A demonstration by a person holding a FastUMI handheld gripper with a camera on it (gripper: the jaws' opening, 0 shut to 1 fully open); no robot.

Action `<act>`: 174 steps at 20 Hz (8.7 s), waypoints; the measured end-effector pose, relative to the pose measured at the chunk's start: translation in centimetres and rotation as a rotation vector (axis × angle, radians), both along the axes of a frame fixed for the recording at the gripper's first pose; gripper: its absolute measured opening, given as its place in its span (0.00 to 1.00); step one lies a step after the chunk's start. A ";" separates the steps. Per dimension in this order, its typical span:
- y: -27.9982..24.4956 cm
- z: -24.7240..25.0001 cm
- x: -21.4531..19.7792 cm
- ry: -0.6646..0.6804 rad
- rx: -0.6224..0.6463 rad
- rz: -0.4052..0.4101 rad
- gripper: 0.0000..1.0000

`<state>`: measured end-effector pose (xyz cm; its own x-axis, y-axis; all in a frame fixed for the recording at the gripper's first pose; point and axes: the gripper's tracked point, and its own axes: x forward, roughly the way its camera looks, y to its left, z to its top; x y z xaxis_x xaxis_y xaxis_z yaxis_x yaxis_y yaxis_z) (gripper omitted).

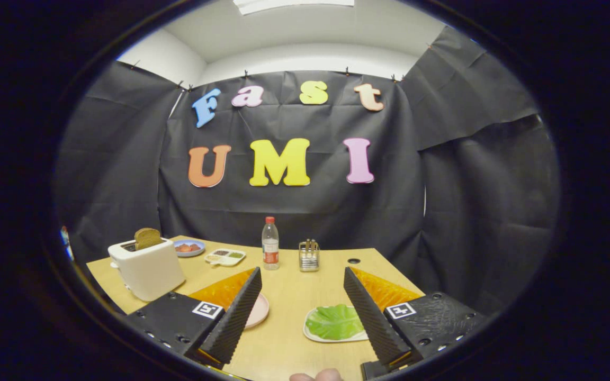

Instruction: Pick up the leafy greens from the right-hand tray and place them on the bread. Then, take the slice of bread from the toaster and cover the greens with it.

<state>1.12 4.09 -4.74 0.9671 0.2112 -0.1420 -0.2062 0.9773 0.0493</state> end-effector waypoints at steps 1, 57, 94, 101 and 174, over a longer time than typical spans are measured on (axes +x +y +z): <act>-0.3 -0.1 0.1 0.001 0.003 -0.008 0.96; -8.1 -10.6 13.0 0.556 0.737 -0.185 0.00; 18.0 -14.8 10.4 0.588 0.611 -0.046 0.03; 15.6 -14.6 10.3 0.483 0.409 -0.097 0.52; 27.7 -3.7 4.3 0.255 0.241 -0.013 0.08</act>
<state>5.37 31.80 -8.42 0.9099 0.2558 -0.3265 -0.1451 0.9338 0.3271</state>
